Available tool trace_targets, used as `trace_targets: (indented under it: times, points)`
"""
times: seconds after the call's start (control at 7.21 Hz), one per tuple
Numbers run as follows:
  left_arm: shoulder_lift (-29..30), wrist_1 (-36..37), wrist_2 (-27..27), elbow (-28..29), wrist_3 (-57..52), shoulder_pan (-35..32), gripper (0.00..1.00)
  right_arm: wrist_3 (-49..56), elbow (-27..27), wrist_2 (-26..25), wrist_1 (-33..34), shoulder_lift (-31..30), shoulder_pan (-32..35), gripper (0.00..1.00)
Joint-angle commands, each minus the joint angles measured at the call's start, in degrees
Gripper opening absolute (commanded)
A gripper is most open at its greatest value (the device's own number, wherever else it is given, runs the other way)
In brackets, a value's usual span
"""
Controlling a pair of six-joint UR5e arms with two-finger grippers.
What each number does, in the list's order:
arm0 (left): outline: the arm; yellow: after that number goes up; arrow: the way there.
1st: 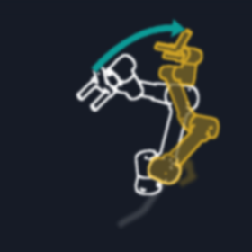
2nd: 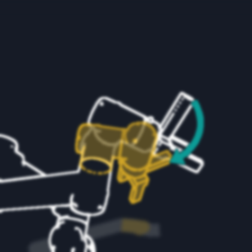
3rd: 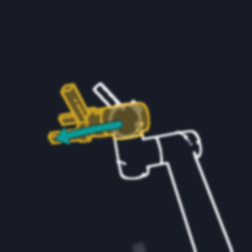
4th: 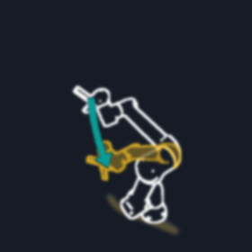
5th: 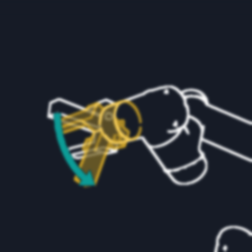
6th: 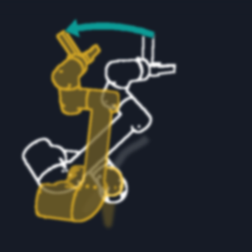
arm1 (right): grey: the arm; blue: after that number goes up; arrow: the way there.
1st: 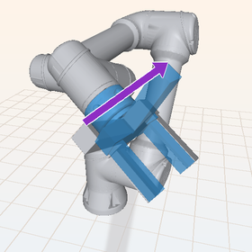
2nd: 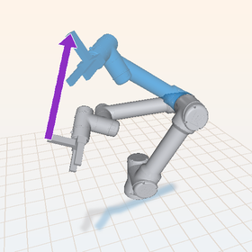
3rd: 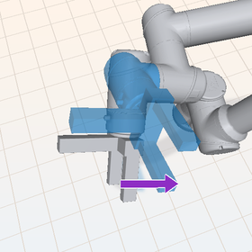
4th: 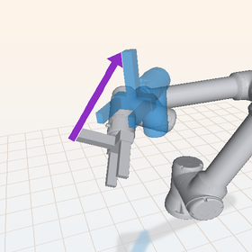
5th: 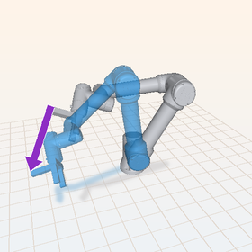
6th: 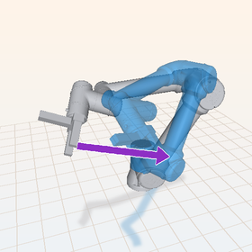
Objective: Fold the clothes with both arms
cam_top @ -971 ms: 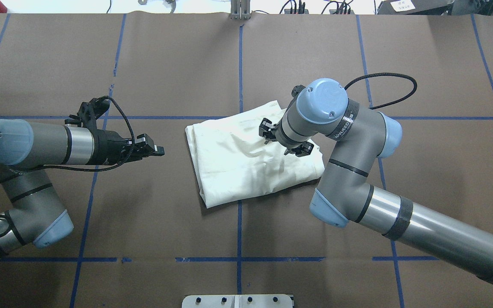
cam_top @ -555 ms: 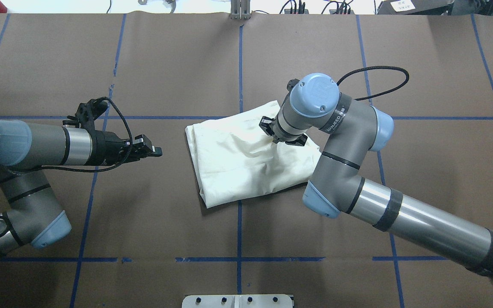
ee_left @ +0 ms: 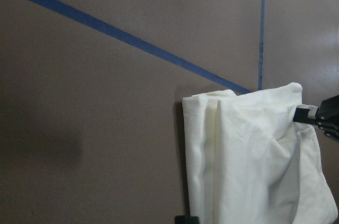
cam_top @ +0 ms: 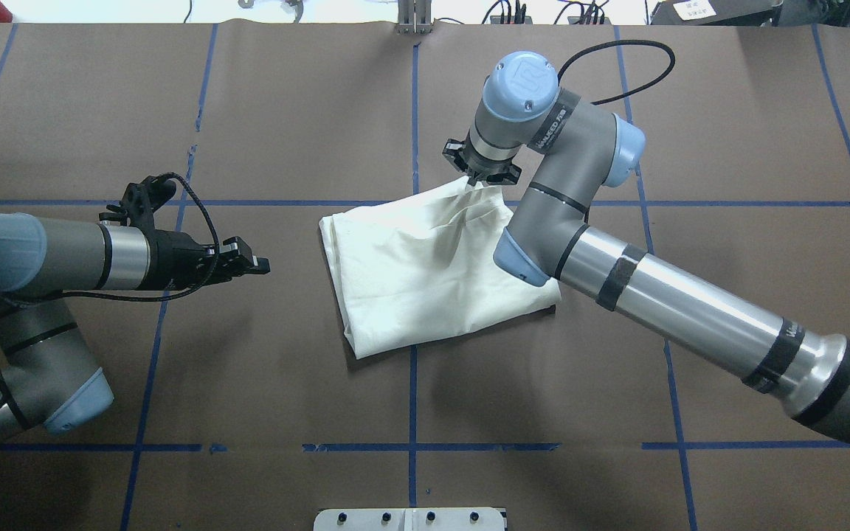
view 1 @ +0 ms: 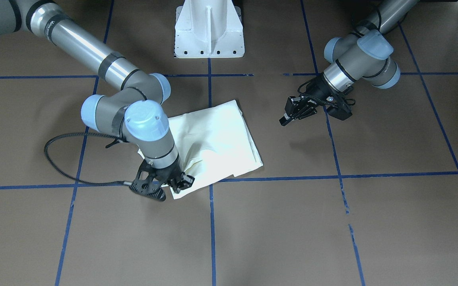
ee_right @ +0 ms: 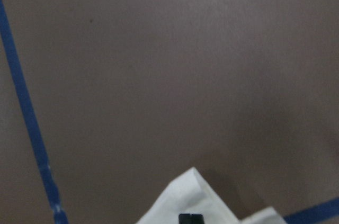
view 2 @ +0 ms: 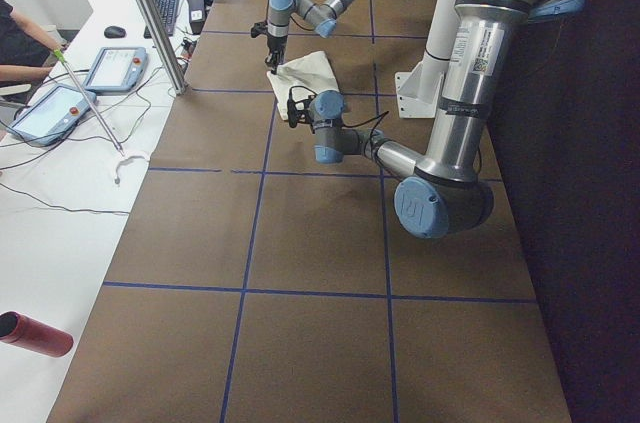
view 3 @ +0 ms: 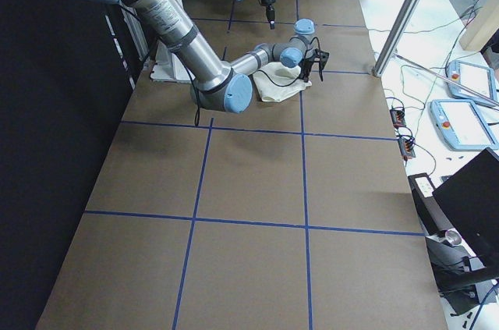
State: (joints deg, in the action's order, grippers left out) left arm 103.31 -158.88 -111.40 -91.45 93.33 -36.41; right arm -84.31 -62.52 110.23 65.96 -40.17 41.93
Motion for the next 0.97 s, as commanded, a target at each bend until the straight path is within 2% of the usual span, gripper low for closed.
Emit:
trace_targets:
  times: [0.0,0.14,0.28,0.42,0.55,0.69,0.83]
  points:
    - [-0.5,0.1,-0.2,0.4,-2.9,-0.9,0.0,5.4,2.0,4.2,-0.3,0.6,6.6,0.0]
    - [-3.4,0.2,-0.8,0.2,-9.9,-3.6,0.0,9.0,1.3,6.9,0.0,-0.6,9.7,0.0]
    - [-5.6,1.7,-3.7,0.1,-17.7,-8.5,0.0,10.6,-3.6,12.6,0.3,-6.3,13.6,0.0]
    - [-7.1,6.1,-8.5,0.0,-28.4,-16.7,0.0,16.5,-13.1,17.1,0.4,-17.1,19.4,0.0]
    - [-10.4,7.3,-11.5,0.0,-38.9,-22.3,0.0,24.7,-17.9,22.6,0.4,-24.4,26.1,0.0]
    - [-12.6,9.2,-14.1,0.0,-46.9,-28.0,0.0,32.2,-22.5,25.7,0.7,-33.0,30.6,0.0]
    - [-12.9,15.2,-15.3,0.0,-55.1,-33.4,0.0,40.5,-26.1,25.8,0.7,-40.3,34.1,0.0]
